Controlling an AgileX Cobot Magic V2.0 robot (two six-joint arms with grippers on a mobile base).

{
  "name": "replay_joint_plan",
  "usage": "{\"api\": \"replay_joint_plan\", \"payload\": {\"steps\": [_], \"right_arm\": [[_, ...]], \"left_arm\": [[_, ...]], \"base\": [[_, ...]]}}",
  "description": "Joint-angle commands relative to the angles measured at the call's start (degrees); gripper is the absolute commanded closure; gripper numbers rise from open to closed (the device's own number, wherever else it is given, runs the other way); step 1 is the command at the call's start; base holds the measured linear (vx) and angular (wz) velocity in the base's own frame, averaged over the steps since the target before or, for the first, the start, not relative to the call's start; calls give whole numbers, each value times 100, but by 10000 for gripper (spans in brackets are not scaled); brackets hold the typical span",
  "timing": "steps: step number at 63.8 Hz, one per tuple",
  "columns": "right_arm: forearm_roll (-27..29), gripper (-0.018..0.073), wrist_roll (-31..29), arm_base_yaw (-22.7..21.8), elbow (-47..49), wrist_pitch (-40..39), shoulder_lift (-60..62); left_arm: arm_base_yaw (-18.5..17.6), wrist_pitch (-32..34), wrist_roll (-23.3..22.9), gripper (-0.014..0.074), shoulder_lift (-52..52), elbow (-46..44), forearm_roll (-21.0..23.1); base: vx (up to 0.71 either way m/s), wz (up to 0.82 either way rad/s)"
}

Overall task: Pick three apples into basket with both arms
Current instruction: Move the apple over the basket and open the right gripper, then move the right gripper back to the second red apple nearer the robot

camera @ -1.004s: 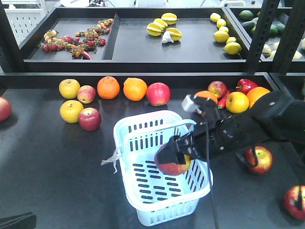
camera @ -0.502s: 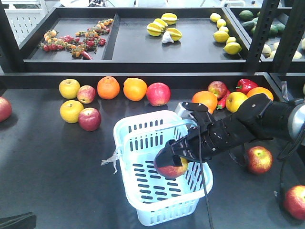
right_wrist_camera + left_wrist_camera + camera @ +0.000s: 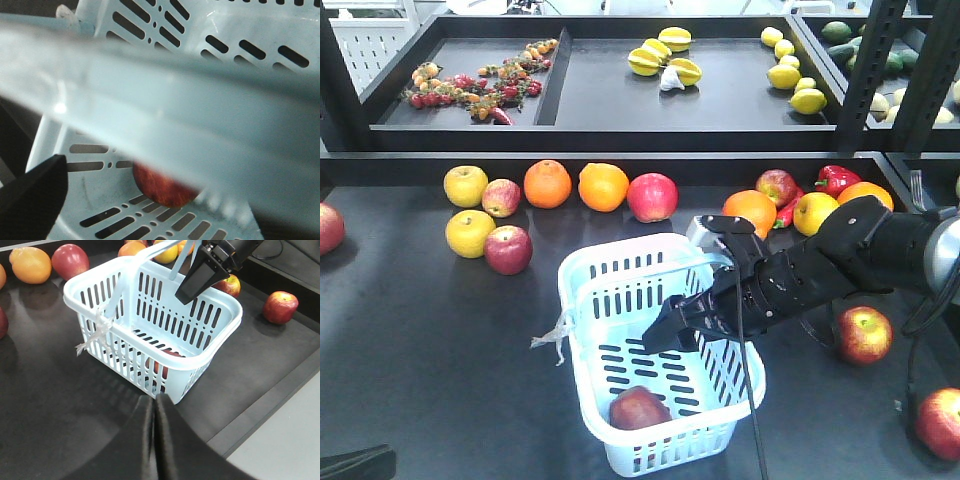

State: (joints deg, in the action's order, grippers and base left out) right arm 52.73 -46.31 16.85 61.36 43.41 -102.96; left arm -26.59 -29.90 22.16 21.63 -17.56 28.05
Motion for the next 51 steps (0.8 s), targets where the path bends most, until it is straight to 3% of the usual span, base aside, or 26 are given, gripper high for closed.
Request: {"api": "replay_joint_plan", "payload": {"steps": [1,10,19,31,38,44,51], "right_arm": [[173,-46,-46,-23,172,296,352],[-90,203,454,-23,172,720,627],[-869,564,1016,-23,166,1001,1021],[-2513,568,2238,-28,157,910,1729],[-3977,566,3341,-122,157,612,2104],[-4827,566,4127,-534,157,443,2300],[-5273,565,4348,-1157,157,322,2308]], "left_arm": [[-8,350,-37,604,23,-148,145],[-8,350,-37,604,23,-148,145],[-8,350,-37,604,23,-148,145],[-8,345,-37,604,23,-148,145],[-8,345,-37,604,23,-148,145],[-8,340,-37,604,23,-148,145],[-8,333,-37,604,23,-148,145]], "base": [[0,0],[0,0],[0,0],[0,0],[0,0],[0,0],[0,0]]}}
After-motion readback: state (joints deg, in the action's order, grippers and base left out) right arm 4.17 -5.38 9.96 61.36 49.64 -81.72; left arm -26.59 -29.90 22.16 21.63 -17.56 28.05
